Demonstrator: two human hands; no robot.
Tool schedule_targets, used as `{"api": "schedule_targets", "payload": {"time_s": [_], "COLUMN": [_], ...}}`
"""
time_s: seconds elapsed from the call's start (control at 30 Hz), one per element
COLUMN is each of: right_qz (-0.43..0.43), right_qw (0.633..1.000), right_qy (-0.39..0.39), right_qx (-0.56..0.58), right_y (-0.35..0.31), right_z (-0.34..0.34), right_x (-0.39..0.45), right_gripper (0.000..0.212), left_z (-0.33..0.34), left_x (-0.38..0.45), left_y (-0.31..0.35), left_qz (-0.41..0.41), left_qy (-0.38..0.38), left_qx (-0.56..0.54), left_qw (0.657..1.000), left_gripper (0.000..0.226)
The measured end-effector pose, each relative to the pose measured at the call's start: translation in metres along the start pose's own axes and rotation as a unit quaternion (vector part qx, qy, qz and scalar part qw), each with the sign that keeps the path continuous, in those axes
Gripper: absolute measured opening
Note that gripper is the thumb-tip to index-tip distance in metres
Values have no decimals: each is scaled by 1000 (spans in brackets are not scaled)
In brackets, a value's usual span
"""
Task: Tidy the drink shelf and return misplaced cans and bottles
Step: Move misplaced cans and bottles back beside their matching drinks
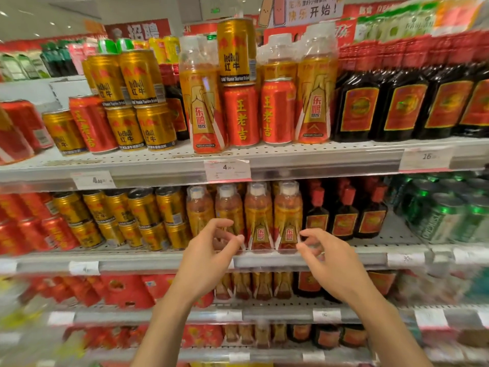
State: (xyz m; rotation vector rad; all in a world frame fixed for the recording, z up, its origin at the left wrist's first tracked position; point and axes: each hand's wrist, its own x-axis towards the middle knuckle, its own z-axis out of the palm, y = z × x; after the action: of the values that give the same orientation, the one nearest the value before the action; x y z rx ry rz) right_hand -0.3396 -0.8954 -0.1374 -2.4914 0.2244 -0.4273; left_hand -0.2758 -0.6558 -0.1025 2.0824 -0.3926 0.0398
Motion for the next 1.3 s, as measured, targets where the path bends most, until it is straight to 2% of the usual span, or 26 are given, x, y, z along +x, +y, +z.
{"api": "schedule_targets", "payload": {"time_s": [0.17,0.4,0.5,0.83,0.93,1.03,1.17,1.23,1.3], "right_qz": [-9,-31,-56,-160,-185,-193,-177,-180,-184], "right_qw": [1000,995,992,961,948,941,950,953,958], "right_qy": [8,68,101,215,254,271,247,228,210], "right_qx": [-29,-61,-55,-69,-54,-58,-80,-83,-72], "right_y": [-13,-65,-94,-177,-191,-206,-222,-226,-228], "right_z": [-12,-39,-48,-93,-109,-122,-132,-135,-138], "right_x": [5,17,30,91,117,141,165,173,178], "right_gripper": [34,25,23,15,19,32,59,61,55], "left_z": [-11,-53,-79,-128,-131,-130,-128,-128,-127], "left_x": [9,31,43,101,111,118,123,124,124], "left_y": [3,22,34,85,94,99,98,97,97], "left_qz": [28,111,150,233,245,248,238,235,234], "left_qy": [1,0,11,133,139,130,112,109,105], "left_qx": [-12,-50,-31,35,65,97,101,91,84], "left_qw": [1000,993,988,963,957,955,959,962,963], "left_gripper": [28,22,22,38,41,38,33,31,30]}}
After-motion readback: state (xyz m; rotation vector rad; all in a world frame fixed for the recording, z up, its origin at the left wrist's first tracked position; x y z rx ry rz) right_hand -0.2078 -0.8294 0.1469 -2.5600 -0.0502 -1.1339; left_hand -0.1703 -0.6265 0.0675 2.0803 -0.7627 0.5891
